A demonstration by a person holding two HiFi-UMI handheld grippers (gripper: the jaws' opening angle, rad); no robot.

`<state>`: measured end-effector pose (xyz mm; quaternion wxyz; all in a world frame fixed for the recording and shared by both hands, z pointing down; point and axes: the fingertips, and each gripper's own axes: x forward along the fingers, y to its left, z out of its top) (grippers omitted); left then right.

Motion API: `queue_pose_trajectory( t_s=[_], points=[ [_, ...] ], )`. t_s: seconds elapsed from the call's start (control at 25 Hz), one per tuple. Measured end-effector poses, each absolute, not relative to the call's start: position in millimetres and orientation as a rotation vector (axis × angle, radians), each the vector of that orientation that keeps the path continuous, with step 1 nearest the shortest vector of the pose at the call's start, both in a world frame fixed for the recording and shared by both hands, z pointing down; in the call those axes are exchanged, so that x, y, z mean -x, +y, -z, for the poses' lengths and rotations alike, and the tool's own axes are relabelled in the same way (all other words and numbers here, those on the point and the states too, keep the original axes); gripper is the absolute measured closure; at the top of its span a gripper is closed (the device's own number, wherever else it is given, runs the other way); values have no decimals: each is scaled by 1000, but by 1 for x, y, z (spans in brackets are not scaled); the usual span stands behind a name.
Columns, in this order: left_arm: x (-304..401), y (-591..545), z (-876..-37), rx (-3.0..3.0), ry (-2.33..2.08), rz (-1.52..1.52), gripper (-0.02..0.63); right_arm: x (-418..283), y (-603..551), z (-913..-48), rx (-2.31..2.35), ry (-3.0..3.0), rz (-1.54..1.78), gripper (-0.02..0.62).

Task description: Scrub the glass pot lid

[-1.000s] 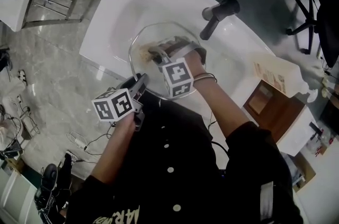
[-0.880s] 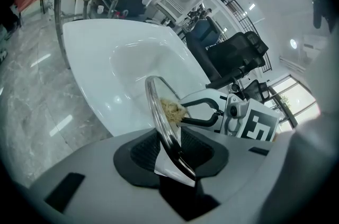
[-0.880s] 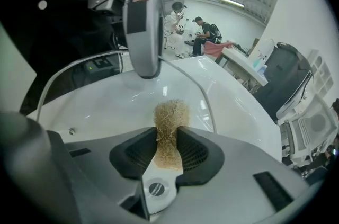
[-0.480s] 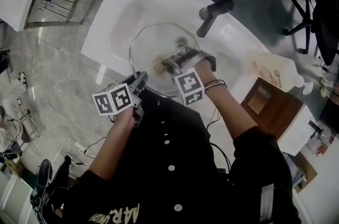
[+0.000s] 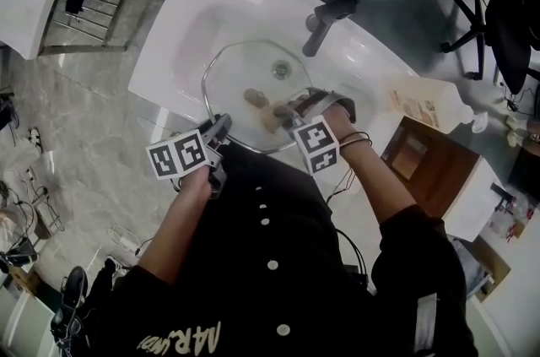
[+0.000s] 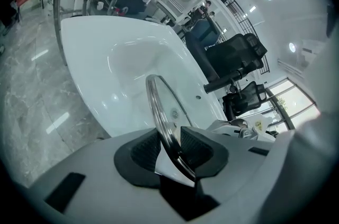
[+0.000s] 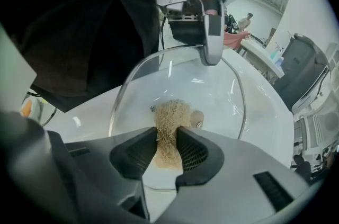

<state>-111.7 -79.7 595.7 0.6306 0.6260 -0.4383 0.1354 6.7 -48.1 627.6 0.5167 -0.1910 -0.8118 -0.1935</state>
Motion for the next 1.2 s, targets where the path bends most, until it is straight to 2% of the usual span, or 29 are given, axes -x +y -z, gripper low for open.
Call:
queue_pose_trajectory(
  t_s=[0.56,1.0,1.2],
  points=[
    [111,-80,-596,-1371,-964,-185,480,-52,-21,-620,622,-1841,402,468],
    [115,-79,-586,-1337,-824,86,482,-55,-20,-621,614,-1821,399,468],
    [122,-74,-581,-1330,-821,144,508,-54,-21,-620,621,-1805,410,466]
  ],
)
